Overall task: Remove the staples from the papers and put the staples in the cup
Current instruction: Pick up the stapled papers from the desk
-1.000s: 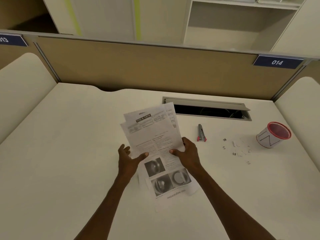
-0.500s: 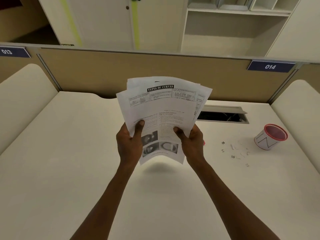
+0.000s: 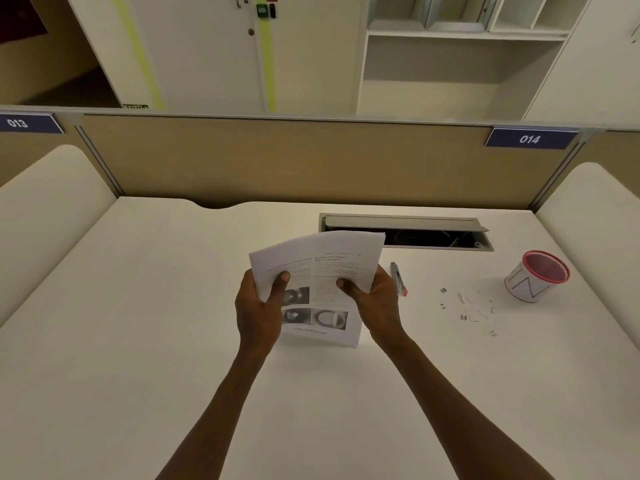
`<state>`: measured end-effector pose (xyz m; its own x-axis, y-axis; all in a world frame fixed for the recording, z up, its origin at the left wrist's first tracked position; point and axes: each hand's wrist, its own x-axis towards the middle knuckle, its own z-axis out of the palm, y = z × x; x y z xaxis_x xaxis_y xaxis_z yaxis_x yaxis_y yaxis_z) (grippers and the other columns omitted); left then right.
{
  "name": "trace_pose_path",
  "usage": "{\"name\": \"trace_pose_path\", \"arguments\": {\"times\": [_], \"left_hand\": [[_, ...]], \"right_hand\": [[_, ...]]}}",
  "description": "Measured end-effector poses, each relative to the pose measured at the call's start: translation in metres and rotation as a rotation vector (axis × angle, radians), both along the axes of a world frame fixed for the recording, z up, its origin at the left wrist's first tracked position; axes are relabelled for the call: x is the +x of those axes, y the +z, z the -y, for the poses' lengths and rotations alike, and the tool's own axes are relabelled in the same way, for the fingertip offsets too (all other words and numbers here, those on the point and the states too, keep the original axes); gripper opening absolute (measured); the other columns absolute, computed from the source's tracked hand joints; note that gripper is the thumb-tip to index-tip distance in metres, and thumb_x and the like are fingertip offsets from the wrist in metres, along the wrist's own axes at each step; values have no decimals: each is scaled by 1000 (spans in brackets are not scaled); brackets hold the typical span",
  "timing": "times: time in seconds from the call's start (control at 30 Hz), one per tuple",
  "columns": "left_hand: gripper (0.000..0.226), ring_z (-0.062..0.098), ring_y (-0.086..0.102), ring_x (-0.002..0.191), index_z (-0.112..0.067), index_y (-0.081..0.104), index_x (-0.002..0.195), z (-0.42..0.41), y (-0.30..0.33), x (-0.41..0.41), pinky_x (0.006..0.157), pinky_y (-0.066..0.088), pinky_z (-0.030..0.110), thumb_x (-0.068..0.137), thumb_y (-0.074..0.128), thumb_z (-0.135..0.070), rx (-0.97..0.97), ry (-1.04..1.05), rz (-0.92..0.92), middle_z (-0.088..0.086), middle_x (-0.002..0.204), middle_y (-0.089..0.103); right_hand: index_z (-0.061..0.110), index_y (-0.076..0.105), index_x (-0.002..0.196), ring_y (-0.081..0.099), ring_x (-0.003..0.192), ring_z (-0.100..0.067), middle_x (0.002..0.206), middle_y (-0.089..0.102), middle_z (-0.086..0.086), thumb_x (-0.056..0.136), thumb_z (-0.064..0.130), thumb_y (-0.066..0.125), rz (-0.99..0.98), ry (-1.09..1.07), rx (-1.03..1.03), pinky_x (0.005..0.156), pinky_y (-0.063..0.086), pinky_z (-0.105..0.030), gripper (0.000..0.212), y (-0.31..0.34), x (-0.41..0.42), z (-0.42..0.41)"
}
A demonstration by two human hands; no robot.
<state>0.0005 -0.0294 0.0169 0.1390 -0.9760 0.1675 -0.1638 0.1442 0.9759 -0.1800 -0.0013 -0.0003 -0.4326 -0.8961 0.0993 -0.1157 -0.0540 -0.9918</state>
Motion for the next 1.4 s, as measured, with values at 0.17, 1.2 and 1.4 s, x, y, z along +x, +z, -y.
{"name": "trace_pose_path", "arguments": {"times": [0.17,1.2,1.4], "left_hand": [[37,14,61,93,-15,49,125,2,5,-3,67,50,7,92,60,-26,-38,-1,-6,-2,107,60],[17,11,61,93,-24,47,113,5,-21,-3,76,51,19,97,51,-29,62,-56,18,-3,107,61],[24,21,64,92,-15,50,112,24,-15,0,72,53,27,97,52,-33,198,-59,131,1,107,63]], "right_hand": [[12,63,114,68,96,-19,105,70,0,81,6,73,23,10,-51,78,59,-26,35,12,-1,1],[26,61,103,68,93,-16,101,69,7,79,7,76,51,15,58,83,56,-34,34,-10,0,-6],[15,54,117,70,93,-18,110,67,1,85,28,71,-72,38,85,75,61,-29,38,-8,-11,-2]]}}
